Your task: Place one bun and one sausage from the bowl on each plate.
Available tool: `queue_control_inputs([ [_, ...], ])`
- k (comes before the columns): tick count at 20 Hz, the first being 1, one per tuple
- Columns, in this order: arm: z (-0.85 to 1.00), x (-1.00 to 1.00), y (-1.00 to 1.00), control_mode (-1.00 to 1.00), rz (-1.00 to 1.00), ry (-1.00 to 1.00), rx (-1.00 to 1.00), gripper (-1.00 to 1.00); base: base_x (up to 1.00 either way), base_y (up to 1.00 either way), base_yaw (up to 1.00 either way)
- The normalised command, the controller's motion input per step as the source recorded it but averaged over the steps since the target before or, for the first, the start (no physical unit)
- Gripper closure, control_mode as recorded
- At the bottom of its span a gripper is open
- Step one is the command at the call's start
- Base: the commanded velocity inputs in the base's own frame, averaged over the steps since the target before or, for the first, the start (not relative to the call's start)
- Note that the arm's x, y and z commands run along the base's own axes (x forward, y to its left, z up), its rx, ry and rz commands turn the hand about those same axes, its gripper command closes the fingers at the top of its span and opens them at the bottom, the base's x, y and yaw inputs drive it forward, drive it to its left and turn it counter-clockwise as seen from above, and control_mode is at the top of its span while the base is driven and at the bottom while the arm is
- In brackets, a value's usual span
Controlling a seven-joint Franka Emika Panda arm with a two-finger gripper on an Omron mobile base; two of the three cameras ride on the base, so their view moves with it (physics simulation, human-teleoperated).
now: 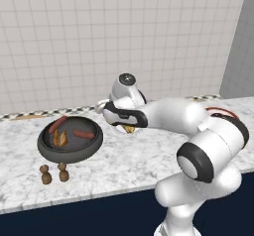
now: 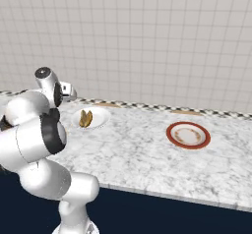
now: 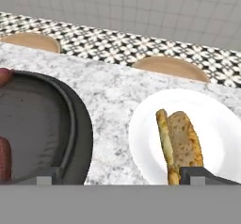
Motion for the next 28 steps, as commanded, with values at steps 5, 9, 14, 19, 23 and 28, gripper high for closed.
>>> queue_control_inputs([
  [5,0.53,-0.60,0.79,-1.00,0.24,-0.07,0.03,-1.00,0.00,0.00,0.00],
  [9,0.01,-0.65,1.00,-1.00,0.26,0.03,-0.18,-1.00,0.00,0.00,0.00],
  [14,-0.06,0.03,0.48,-1.00,0.03,0.28,-0.30,-1.00,0.00,0.00,0.00],
  [19,-0.32,0.20,0.26,-1.00,0.01,0.33,-0.26,-1.00,0.00,0.00,0.00],
  [23,-0.41,0.00,0.02,-1.00,0.08,0.15,-0.02,-1.00,0.00,0.00,0.00],
  [28,-0.70,0.12,0.01,-1.00,0.03,0.05,0.00,-1.00,0.00,0.00,0.00],
])
